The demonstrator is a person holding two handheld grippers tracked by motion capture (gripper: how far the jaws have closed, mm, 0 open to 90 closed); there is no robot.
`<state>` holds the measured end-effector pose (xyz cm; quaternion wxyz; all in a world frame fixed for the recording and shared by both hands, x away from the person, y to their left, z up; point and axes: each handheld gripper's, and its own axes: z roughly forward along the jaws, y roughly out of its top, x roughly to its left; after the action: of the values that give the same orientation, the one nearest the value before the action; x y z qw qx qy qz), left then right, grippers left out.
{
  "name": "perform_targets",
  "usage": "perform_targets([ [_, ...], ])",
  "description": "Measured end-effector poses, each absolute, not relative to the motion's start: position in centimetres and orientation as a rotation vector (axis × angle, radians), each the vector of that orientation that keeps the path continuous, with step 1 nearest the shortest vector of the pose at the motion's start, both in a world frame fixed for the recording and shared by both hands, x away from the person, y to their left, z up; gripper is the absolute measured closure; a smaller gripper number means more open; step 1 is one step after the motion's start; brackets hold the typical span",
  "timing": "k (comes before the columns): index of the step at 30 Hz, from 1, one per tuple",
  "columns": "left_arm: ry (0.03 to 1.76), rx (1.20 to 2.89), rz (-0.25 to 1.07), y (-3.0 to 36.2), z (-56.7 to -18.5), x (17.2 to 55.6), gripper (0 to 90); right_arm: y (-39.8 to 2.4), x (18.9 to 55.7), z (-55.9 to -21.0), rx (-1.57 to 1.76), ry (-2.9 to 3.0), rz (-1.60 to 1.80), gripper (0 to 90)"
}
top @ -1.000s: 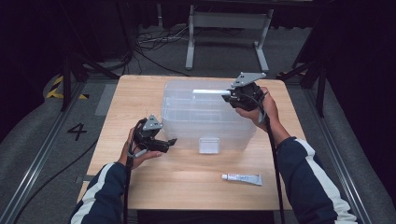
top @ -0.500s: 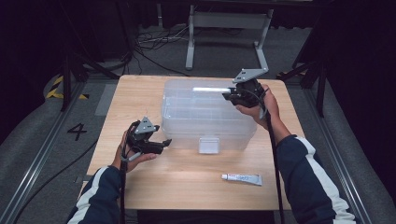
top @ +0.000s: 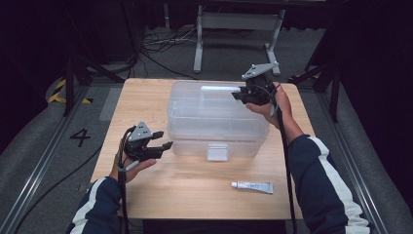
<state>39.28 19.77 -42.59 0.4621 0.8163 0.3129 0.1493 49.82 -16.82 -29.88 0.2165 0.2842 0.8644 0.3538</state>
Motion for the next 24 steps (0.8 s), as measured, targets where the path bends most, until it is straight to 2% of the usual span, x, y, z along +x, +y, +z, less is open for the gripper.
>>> perform_targets([
  [4,0.757,1.988,0.354,19.7,-42.4,39.3,62.8,-16.8,50.0,-29.7,0.788,2.398,0.971,72.9],
  [5,0.756,1.984,0.350,19.7,-42.3,39.3,62.8,-16.8,50.0,-29.7,0.788,2.398,0.971,72.9],
  [12,0.755,1.986,0.381,18.7,-42.3,39.5,78.2,-16.8,50.0,-29.7,0.789,2.397,0.968,72.8],
  [14,0.752,1.980,0.384,18.7,-42.3,39.6,79.5,-16.8,50.0,-29.7,0.791,2.397,0.967,72.8],
  [16,0.761,1.972,0.384,18.8,-42.3,39.7,85.8,-16.8,50.0,-29.7,0.796,2.396,0.970,72.7],
  [19,0.764,1.966,0.397,18.9,-42.4,39.7,89.5,-16.8,50.0,-29.7,0.796,2.395,0.966,72.7],
  [24,0.765,1.968,0.410,18.8,-42.4,39.7,89.7,-16.7,49.9,-29.7,0.787,2.390,0.956,72.3],
])
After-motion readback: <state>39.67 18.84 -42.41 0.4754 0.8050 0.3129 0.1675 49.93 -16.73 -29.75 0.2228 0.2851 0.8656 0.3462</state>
